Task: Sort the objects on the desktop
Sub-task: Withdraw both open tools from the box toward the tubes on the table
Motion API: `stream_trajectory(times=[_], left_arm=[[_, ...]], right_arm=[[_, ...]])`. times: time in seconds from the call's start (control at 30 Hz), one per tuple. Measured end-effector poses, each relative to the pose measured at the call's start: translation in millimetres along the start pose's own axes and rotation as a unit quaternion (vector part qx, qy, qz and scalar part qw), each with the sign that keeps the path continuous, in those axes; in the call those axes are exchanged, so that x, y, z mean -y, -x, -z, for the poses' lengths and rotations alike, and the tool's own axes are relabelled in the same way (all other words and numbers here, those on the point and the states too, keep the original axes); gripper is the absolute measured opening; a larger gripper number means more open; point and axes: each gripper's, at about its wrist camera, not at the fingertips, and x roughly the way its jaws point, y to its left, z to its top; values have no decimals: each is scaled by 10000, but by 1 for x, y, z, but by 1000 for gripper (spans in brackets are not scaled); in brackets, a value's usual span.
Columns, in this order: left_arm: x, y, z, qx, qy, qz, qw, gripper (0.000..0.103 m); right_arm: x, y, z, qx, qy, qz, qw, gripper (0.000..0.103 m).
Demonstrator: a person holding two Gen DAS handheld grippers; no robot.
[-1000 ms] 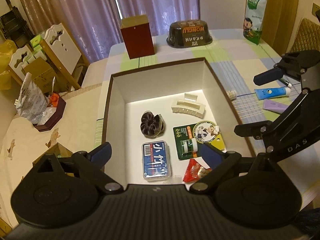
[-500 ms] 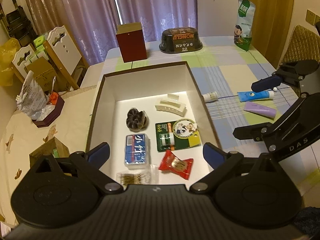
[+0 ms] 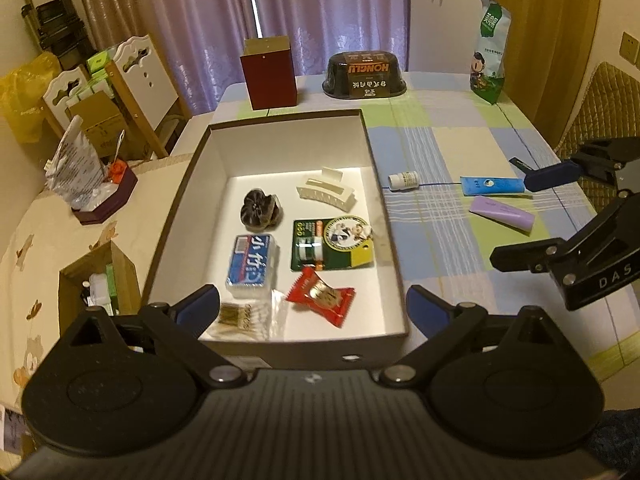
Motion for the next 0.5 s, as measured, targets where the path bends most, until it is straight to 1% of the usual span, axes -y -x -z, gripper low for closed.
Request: stream_trajectory(times=[0.13,0.3,0.5], left_arm=[[18,3,7,-25,36,163,9999,98],[46,-1,9,-48,9,417,9991,98],[84,-12,0,-43,-246,743,9969,98]], right_arm=[[16,12,19,-31,-259,35,9997,98],[44,25,46,-154,-649,264,9974,98],[85,40,78,-310,-1199,570,9907,98]])
